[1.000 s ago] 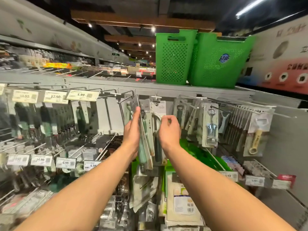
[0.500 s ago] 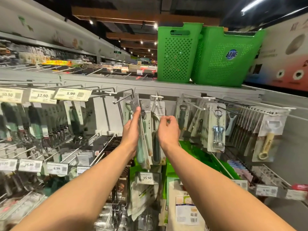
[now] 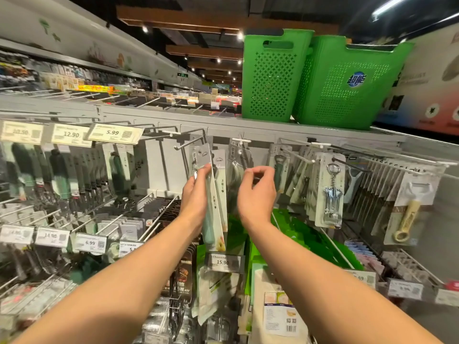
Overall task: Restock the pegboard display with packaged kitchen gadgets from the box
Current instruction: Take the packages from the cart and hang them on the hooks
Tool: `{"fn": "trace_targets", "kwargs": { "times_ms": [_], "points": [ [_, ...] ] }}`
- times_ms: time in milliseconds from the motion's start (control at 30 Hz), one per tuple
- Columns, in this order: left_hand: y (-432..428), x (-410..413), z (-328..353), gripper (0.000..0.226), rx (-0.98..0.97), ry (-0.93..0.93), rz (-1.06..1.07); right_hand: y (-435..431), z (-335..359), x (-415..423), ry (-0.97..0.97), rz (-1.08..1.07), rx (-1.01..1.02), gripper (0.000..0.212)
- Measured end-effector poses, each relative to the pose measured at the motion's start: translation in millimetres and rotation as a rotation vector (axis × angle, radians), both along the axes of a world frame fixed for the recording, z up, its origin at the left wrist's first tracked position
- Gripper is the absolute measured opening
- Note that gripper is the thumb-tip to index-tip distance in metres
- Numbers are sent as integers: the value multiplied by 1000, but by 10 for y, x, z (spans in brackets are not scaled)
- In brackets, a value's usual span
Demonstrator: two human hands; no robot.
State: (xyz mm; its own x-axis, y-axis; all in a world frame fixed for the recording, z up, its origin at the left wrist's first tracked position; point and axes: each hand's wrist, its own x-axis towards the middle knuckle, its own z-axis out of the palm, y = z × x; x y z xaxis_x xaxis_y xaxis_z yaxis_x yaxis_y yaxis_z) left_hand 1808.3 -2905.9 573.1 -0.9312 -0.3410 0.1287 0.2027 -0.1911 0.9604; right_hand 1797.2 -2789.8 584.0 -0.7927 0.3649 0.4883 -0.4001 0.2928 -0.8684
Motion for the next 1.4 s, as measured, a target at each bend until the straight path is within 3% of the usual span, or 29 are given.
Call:
{"fn": "trace_targets", "kwargs": {
  "times_ms": [33, 133, 233, 367, 633, 700, 733, 833, 967, 1167, 1300, 1400],
  "points": [
    [15, 53, 0, 61, -43, 2, 14, -18, -16, 72, 50, 43, 58, 6],
    [63, 223, -18, 80, -105, 2, 35, -64, -49, 240, 121, 171, 214, 11],
    [90, 360, -7, 65, -86, 13, 65, -71, -47, 314, 188, 172, 231, 15],
    [69, 417, -53, 97, -113, -17, 56, -37, -52, 380, 173, 211, 284, 18],
    [82, 492, -13, 130, -129, -63, 27, 23, -19, 466, 128, 241, 385, 21],
    [89, 495, 8, 117, -128, -77, 28, 40, -2, 459, 144, 233, 408, 19],
    [103, 516, 38, 101, -101, -64, 29, 42, 8, 464, 153, 239, 400, 18],
    [141, 512, 108, 69, 69, -29, -40, 20, 38, 532, 152, 272, 321, 15],
    [134, 481, 128, 74, 187, -109, -117, -25, 26, 581, 156, 268, 295, 15],
    [-18, 368, -3, 74, 81, -190, 113, 86, -26, 543, 122, 225, 183, 18],
    [-73, 386, -14, 72, 8, -126, 186, 194, -115, 528, 96, 207, 173, 18],
    [-85, 330, -27, 66, 67, -62, 82, 233, -164, 461, 65, 158, 162, 17]
  ]
}}
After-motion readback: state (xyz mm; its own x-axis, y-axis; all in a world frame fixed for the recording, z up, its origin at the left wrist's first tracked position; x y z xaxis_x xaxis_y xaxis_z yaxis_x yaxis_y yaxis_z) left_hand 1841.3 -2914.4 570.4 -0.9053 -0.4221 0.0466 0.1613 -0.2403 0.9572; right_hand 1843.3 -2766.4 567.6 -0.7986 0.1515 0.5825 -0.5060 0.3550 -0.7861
